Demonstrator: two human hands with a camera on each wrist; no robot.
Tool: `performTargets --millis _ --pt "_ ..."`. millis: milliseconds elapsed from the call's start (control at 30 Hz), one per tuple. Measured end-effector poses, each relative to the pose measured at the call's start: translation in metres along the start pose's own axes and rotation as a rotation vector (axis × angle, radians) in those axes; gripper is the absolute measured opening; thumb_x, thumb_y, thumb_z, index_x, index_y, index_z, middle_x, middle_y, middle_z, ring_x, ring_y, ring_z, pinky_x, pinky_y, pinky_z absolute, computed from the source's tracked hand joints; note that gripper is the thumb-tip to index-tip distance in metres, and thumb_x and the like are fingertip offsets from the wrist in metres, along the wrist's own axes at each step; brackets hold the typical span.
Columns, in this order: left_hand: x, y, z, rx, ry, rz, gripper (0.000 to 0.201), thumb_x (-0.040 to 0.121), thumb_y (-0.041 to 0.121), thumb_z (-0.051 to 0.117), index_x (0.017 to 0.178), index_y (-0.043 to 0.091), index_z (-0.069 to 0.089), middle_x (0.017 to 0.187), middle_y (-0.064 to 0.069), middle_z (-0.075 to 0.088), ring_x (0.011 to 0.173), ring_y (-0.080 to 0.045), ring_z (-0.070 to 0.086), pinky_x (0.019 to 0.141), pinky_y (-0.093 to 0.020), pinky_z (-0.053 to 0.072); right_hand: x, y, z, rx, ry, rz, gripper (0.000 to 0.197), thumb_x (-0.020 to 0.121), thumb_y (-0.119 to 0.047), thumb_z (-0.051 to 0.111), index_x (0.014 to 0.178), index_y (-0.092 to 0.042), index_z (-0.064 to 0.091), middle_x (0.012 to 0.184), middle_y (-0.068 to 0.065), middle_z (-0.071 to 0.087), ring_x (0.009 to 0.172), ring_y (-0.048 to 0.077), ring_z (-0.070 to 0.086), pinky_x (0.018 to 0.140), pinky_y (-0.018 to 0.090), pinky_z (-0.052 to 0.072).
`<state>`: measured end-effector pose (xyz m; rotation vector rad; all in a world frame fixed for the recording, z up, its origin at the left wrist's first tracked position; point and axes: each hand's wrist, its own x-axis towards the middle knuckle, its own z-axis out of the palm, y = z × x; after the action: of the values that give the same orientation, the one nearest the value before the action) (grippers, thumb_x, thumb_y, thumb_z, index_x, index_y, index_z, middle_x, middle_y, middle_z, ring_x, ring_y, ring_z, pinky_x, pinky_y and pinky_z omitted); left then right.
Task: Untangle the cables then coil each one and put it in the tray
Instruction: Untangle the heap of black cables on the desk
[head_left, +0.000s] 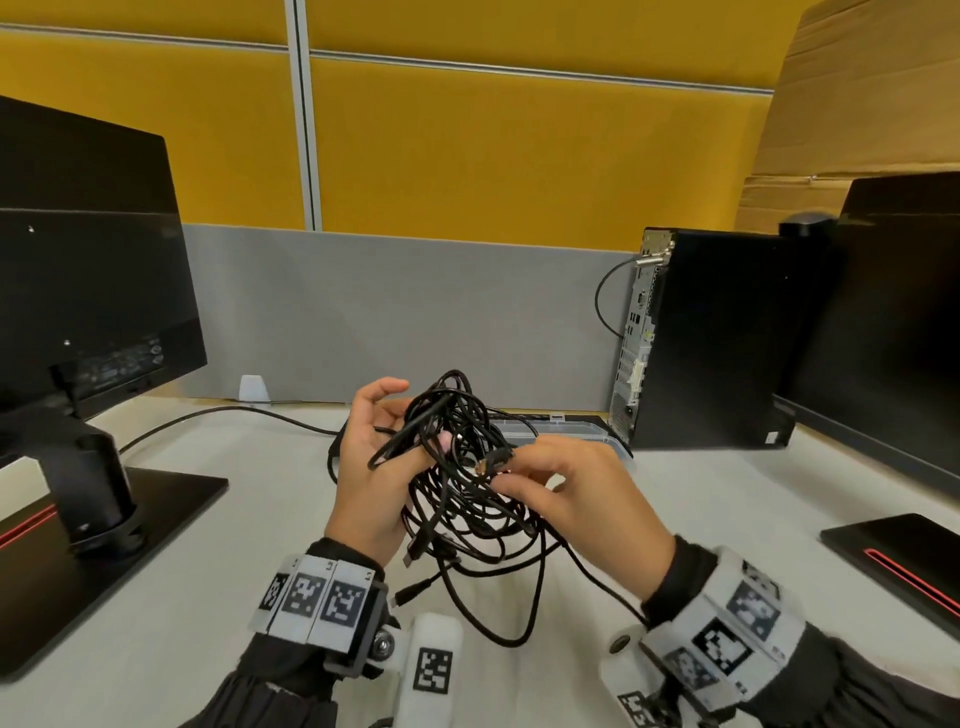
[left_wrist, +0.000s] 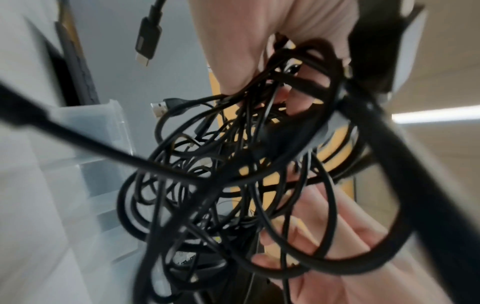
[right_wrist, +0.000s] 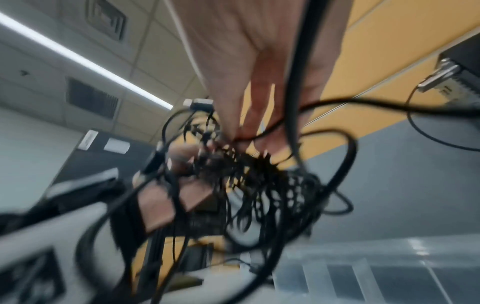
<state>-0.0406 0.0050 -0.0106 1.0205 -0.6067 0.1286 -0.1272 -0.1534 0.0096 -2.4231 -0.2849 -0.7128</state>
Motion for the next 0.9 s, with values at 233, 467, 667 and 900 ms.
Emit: performTargets --millis 233,467,667,900 --pt "0.002 -0.009 -0.006 -0.056 -0.042 -0.057 0.043 0.061 0.004 0.071 0.093 0.030 0.059 0.083 -0.003 0.061 0.075 -0.017 0.062 0.071 -0.029 0.054 0.043 0.001 -0.046 0.209 -0.121 0.144 0.015 0.092 -0.021 0.058 0.102 -0.016 0.066 0.088 -0.006 0.066 0.071 0.006 0.061 0.059 0.014 0.049" --pt "0.001 -0.012 -0.002 -0.139 -0.146 -0.073 0.059 0.039 0.034 0.093 0.088 0.029 0.062 0.081 -0.001 0.063 0.073 -0.013 0.065 0.070 -0.025 0.056 0.066 -0.003 -0.024 0.407 -0.329 0.235 0.009 0.089 -0.011 0.062 0.096 -0.014 0.057 0.079 -0.004 0.060 0.061 0.003 0.057 0.053 0.017 0.044" --pt "-0.005 -0.009 0.009 0.085 -0.202 -0.122 0.044 0.065 0.009 0.080 0.100 0.029 0.062 0.099 -0.004 0.067 0.093 -0.019 0.065 0.077 -0.021 0.053 0.064 -0.002 -0.038 0.415 -0.363 0.170 0.017 0.088 -0.011 0.063 0.092 -0.012 0.047 0.061 0.001 0.053 0.051 0.009 0.050 0.049 0.019 0.042" --pt "-0.013 0.000 0.013 0.226 -0.355 -0.395 0.049 0.081 0.005 0.067 0.116 0.035 0.053 0.094 0.018 0.071 0.081 -0.004 0.069 0.070 -0.032 0.058 0.068 -0.013 -0.044 0.091 -0.315 0.263 0.024 0.090 -0.025 0.061 0.079 -0.015 0.041 0.057 -0.001 0.056 0.044 0.011 0.050 0.045 0.022 0.046"
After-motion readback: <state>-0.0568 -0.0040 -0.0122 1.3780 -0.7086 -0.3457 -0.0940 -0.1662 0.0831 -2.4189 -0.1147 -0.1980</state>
